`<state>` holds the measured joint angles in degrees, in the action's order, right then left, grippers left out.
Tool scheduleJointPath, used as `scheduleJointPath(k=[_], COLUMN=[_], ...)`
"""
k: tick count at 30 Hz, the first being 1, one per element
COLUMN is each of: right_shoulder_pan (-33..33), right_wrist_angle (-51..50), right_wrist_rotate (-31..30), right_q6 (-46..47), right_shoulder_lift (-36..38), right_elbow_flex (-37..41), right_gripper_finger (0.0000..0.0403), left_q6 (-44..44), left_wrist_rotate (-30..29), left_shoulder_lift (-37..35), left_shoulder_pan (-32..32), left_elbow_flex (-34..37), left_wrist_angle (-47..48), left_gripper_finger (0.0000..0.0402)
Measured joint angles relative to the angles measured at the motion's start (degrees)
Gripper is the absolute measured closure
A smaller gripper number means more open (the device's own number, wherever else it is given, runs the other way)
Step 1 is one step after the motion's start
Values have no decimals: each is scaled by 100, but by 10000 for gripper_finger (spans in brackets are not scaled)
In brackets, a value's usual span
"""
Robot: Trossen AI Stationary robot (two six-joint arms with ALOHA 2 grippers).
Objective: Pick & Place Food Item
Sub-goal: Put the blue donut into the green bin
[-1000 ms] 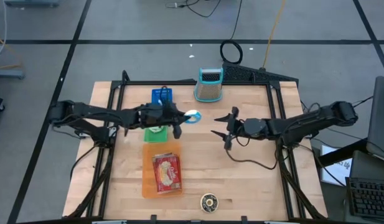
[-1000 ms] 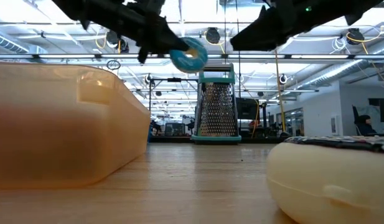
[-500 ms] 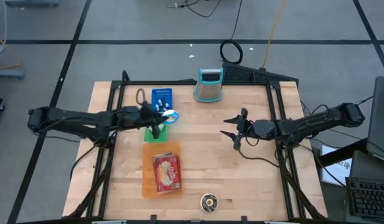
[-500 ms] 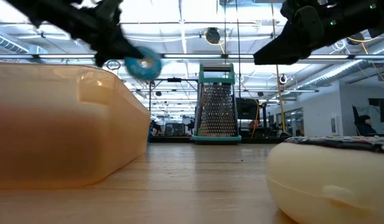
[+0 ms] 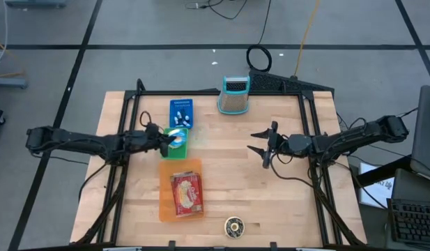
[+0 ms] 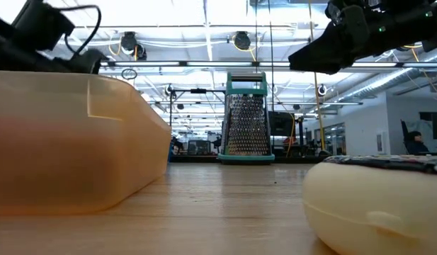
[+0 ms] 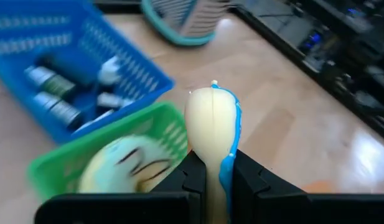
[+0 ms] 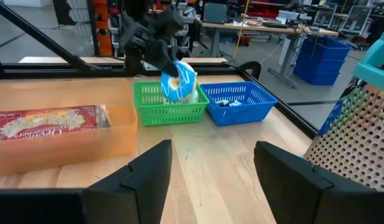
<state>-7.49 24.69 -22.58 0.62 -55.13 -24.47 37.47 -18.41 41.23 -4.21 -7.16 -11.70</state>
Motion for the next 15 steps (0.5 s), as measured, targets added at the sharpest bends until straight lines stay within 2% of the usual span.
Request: scheduleJointPath(k=[7, 15], right_shoulder_pan=[0, 2], right_wrist_angle=[30, 35], right_wrist_rotate=[-1, -3], right_q6=[0, -22], right_shoulder_lift=[0, 0], right_elbow_flex=[0, 0], right_gripper_finger=[187, 190], left_q6=[579, 620], left_wrist_rotate=[-169, -173], left_shoulder_lift=[-4, -2], left_shoulder_pan=[0, 0], left_elbow_flex=[380, 411], left_wrist_angle=[-82, -58], left_gripper_finger=[366, 366])
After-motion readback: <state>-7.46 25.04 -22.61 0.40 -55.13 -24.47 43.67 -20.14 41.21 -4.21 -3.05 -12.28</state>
